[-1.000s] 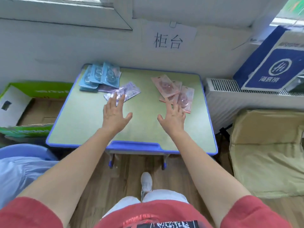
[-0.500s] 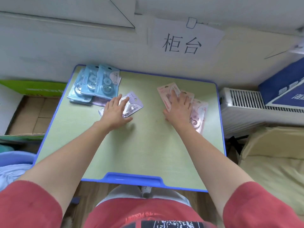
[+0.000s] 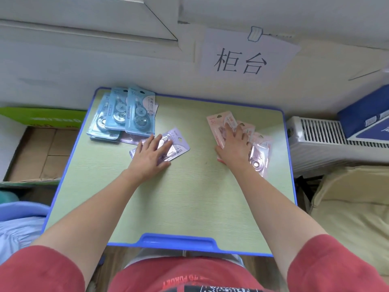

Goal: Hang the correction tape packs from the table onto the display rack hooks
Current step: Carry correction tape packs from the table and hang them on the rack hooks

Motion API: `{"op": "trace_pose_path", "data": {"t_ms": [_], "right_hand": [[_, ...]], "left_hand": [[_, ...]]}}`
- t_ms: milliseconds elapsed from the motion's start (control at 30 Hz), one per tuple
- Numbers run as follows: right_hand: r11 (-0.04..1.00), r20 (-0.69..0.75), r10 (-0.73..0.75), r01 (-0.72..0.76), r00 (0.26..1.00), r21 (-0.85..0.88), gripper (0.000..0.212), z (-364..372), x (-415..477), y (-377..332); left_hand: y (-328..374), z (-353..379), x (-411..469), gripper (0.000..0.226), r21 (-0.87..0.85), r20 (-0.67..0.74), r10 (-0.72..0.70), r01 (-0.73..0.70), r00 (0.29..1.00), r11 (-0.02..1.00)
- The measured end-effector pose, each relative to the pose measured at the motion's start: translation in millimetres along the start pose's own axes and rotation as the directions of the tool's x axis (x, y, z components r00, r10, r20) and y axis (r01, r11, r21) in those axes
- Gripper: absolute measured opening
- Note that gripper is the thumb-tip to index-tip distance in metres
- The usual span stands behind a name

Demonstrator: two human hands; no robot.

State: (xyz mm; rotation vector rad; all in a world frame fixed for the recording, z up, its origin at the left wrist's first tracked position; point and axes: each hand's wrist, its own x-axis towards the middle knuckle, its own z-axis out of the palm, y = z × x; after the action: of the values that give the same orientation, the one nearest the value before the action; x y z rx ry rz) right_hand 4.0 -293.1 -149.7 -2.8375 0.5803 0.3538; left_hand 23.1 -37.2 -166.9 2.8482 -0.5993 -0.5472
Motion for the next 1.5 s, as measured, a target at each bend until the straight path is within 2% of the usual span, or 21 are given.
{"op": "trace_pose_path", "data": {"t_ms": [333, 467, 533, 667, 833, 1000, 1200, 1500], "right_hand": [[0.995, -0.036, -0.061, 0.063, 0.998, 0.072, 0.078, 11.4, -43.4, 12.6], [0.991, -0.043, -0.086, 0.09, 0.995, 0.1, 0.077, 14.5, -61.5, 15.8], [0.991, -0.055, -0.095, 0.1, 0.994, 0.091, 0.076, 15.4, -72.4, 17.1], [0.991, -0.071, -0.086, 0.093, 0.994, 0.093, 0.075, 16.3, -99.8, 21.4], [0.992, -0.097, -0.046, 0.057, 0.994, 0.117, 0.075, 20.9, -138.6, 31.1], [0.992, -0.142, 0.001, 0.017, 0.99, 0.128, 0.069, 38.9, -195.5, 32.2], [0.993, -0.164, 0.074, -0.057, 0.984, 0.102, 0.069, 72.4, -307.1, 31.5], [0.933, -0.158, 0.291, -0.243, 0.944, 0.267, 0.074, 112.4, -463.8, 66.9]], "left_hand": [[21.3, 25.1, -37.3, 0.065, 0.021, -0.042, 0.01, -0.009, 0.999, 1.0], [32.5, 30.6, -55.5, 0.06, -0.035, -0.151, -0.004, -0.002, 0.988, 0.999], [37.0, 30.9, -62.6, 0.061, -0.042, -0.174, -0.034, 0.027, 0.984, 0.999], [36.1, 27.5, -73.0, 0.065, -0.033, -0.122, -0.073, 0.07, 0.99, 0.997], [30.7, 21.0, -92.6, 0.064, -0.098, -0.173, -0.145, 0.129, 0.974, 0.987], [41.4, 33.3, -138.0, 0.062, -0.121, -0.223, -0.08, 0.054, 0.972, 0.991], [48.6, 57.1, -221.3, 0.061, -0.051, -0.196, 0.016, -0.027, 0.98, 0.998], [80.3, 92.9, -326.0, 0.061, 0.045, -0.123, 0.184, -0.18, 0.975, 0.983]]}}
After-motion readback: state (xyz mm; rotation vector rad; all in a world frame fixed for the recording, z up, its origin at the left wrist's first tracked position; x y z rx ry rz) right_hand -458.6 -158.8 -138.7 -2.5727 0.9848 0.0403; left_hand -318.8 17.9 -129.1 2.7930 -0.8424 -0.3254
